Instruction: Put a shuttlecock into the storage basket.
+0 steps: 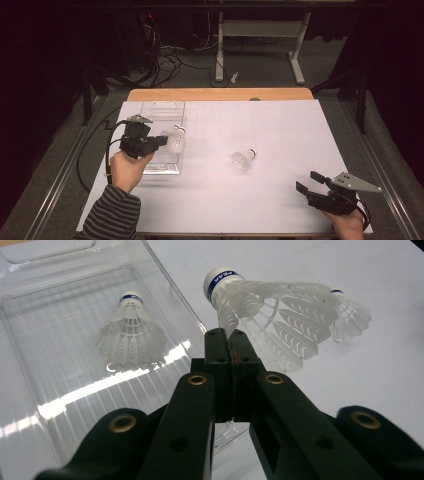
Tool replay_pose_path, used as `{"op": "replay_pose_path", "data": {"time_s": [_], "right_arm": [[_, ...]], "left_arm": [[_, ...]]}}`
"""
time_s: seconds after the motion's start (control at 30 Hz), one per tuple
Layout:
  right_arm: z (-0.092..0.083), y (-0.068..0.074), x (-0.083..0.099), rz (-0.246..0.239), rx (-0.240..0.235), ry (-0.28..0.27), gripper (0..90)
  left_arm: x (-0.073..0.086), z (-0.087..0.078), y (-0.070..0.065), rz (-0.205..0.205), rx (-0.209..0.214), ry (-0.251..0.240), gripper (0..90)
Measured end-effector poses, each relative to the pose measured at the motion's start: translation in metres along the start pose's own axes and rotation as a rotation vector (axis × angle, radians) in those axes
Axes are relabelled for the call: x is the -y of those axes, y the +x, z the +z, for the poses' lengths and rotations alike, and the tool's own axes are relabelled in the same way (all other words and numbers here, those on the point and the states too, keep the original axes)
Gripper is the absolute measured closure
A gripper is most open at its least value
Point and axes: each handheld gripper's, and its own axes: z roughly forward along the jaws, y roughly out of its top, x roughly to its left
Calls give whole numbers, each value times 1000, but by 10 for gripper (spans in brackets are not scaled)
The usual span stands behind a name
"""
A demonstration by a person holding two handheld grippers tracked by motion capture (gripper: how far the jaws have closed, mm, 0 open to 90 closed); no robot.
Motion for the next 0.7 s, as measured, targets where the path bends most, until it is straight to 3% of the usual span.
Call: {"op": "replay_pose_path", "data": {"time_s": [0.3,0.7], "right_arm": [[0,0,0,1,0,0,308],[0,0,0,0,0,0,309]], "left_arm": [[1,-3,10,-25,-14,-1,896],[0,-1,22,-43,-77,16,896]]}}
